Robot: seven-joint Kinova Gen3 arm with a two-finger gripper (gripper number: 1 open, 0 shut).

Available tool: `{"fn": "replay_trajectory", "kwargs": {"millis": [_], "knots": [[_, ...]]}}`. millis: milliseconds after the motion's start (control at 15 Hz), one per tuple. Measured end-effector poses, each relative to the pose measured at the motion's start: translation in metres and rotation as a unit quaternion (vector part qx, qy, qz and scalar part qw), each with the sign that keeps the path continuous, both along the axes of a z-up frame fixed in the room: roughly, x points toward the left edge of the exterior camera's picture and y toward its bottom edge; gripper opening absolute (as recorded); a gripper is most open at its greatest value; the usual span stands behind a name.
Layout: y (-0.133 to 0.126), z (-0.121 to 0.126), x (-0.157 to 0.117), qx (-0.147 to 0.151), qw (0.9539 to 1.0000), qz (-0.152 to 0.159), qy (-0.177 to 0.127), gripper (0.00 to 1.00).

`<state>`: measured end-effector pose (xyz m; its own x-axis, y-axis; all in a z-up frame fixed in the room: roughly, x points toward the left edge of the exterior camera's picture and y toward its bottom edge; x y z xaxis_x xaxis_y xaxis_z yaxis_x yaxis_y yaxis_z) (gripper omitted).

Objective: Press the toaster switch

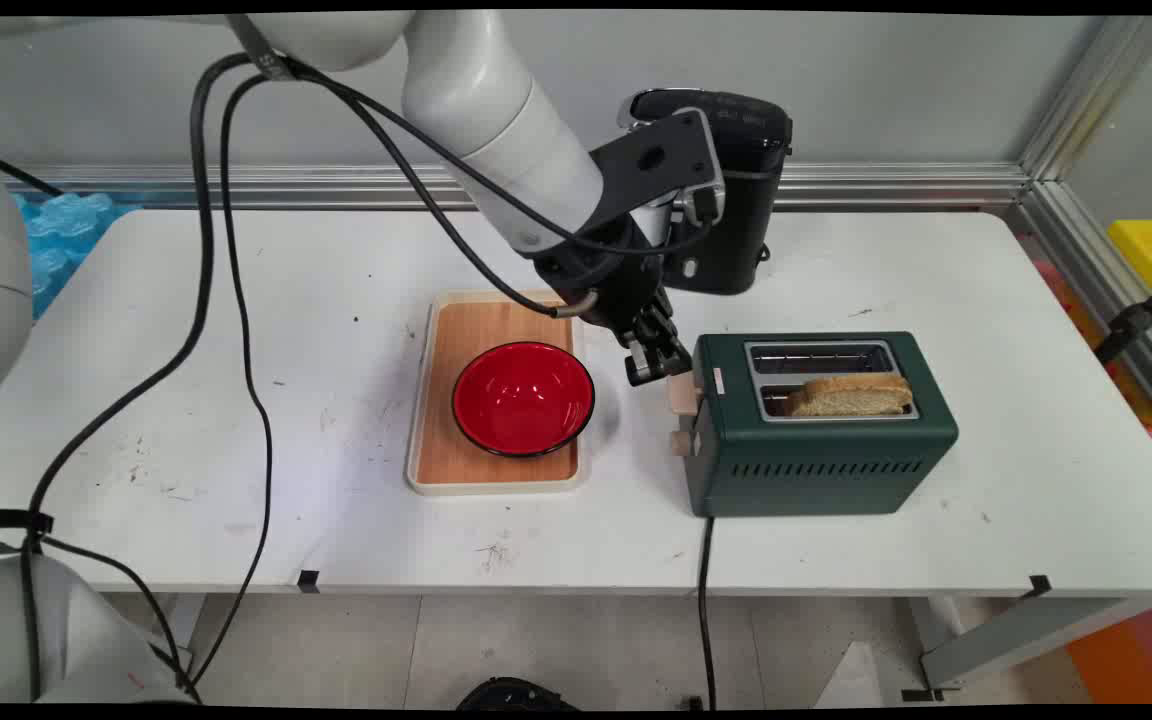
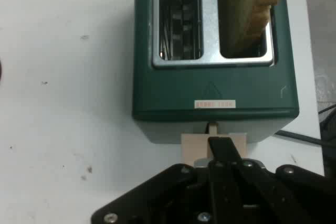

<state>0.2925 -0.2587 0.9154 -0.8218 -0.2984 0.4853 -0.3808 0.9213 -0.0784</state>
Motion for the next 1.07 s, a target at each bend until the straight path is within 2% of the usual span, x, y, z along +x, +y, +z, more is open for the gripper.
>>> {"fn": "replay_trajectory", "kwargs": {"millis": [1067], "knots": [[0.001,-0.035,-0.009,-0.002,0.9999,0.012,-0.003,0.0]]}}
